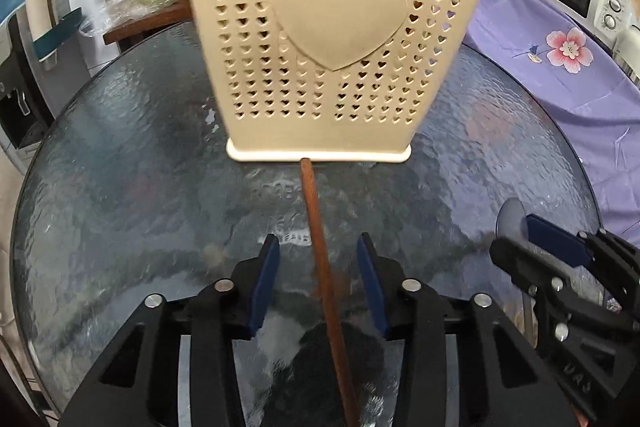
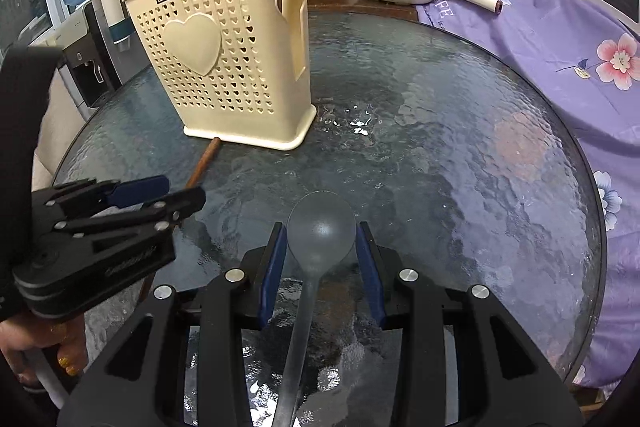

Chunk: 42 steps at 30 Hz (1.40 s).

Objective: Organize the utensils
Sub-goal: 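Close right tool on the clear spoon while left tool closes on the last brown chopstick, then lift the spoon and chopstick up toward the cream basket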

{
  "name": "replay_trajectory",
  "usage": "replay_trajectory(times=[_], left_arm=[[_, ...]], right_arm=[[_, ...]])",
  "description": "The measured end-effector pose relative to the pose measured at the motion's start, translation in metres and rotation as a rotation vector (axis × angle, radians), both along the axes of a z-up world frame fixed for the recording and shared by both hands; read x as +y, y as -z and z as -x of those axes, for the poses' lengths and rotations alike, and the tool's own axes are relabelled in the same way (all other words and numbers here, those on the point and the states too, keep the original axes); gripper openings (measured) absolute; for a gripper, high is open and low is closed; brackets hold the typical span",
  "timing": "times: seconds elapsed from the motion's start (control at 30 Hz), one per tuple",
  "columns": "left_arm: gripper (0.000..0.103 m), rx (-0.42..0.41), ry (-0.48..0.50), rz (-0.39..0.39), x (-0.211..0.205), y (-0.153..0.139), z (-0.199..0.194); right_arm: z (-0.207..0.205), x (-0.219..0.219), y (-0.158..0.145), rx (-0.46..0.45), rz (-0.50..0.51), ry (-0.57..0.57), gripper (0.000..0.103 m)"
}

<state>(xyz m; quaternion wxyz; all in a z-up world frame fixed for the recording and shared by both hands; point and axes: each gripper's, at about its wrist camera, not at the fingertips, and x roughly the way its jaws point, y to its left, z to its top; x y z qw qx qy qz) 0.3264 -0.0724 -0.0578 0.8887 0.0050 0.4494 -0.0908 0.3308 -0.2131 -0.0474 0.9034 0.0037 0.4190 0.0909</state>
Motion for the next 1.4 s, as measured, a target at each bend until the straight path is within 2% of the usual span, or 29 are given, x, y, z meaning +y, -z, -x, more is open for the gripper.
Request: replay_trajectory(times=[0.17, 0.27, 0.3, 0.6, 0.9, 1.13, 1.4], left_arm=[[0.022, -0.007, 0.002, -0.031, -0.009, 0.0, -0.008], [0.009, -0.014, -0.004, -0.05, -0.01, 0.0, -0.01], [0.008, -0.015, -0.006, -0.05, -0.009, 0.0, -0.01], [0.007, -0.009, -0.018, -0.009, 0.0, 0.0, -0.008], [0.007, -0.002, -0.022, 0.054, 0.011, -0.003, 0.003], [0.007, -0.088, -0.015, 0.09, 0.023, -0.038, 0.025], [0.007, -0.195, 0.006, 0.133, 0.031, -0.085, 0.05]], right_arm=[[-0.002, -0.002, 0.003, 0.004, 0.0, -0.002, 0.037], [-0.002, 0.0, 0.005, 0.008, 0.003, -0.005, 0.037], [-0.002, 0.0, 0.006, 0.01, 0.003, -0.005, 0.037], [0.002, 0.005, 0.005, 0.007, -0.006, -0.016, 0.037], [0.007, 0.002, 0.002, 0.003, -0.061, -0.036, 0.037], [0.011, -0.007, -0.019, -0.013, -0.181, -0.073, 0.037], [0.019, -0.01, -0.057, -0.059, -0.219, -0.116, 0.037]])
